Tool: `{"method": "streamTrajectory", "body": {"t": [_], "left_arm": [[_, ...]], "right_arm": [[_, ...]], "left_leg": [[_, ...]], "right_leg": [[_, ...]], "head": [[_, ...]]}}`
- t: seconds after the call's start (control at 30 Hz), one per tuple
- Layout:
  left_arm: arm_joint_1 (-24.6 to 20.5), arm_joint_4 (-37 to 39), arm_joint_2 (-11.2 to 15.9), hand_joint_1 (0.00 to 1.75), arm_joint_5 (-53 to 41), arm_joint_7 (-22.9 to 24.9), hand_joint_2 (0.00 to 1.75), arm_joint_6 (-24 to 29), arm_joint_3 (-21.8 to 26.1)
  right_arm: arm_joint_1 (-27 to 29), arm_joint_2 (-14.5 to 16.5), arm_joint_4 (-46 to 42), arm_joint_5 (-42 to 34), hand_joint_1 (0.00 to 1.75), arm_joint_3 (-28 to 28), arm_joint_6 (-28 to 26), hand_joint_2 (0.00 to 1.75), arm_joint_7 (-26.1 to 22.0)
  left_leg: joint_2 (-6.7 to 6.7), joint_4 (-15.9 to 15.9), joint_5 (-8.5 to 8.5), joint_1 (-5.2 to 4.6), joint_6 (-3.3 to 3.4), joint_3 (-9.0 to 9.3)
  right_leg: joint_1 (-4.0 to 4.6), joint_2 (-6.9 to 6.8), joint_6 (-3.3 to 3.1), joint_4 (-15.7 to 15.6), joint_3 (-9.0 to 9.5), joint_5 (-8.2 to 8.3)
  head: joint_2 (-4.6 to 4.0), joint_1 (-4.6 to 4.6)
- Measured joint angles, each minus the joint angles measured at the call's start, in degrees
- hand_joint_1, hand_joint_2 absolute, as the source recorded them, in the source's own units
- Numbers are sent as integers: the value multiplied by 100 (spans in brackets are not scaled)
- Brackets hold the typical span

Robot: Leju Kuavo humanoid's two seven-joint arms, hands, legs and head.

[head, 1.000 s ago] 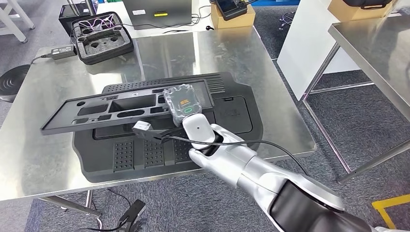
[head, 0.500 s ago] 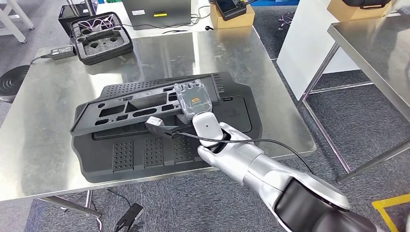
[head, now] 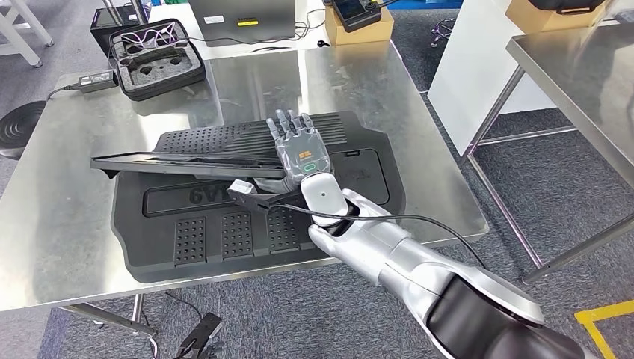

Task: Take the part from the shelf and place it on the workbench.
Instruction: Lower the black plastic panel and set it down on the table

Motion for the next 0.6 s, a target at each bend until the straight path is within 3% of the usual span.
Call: {"method": "streamTrajectory", "body": {"t": [0.37,0.6], "left_arm": [[-32,0,0,0,-28,-4,175,-56,0],[-31,0,0,0,-35,-18,175,-76,0]], "right_arm": [[-1,-12,9,-262,0,-4,199,0,-214],[-4,4,-43,-1981,0,-124,1341,0,-809]], "left_leg": [[3,0,0,0,0,1],[4,-2,2,1,-3,7]], "right_leg": [[0,0,0,0,2,0],[0,0,-5,0,8,3]], "head": [[0,4],[0,3]]}}
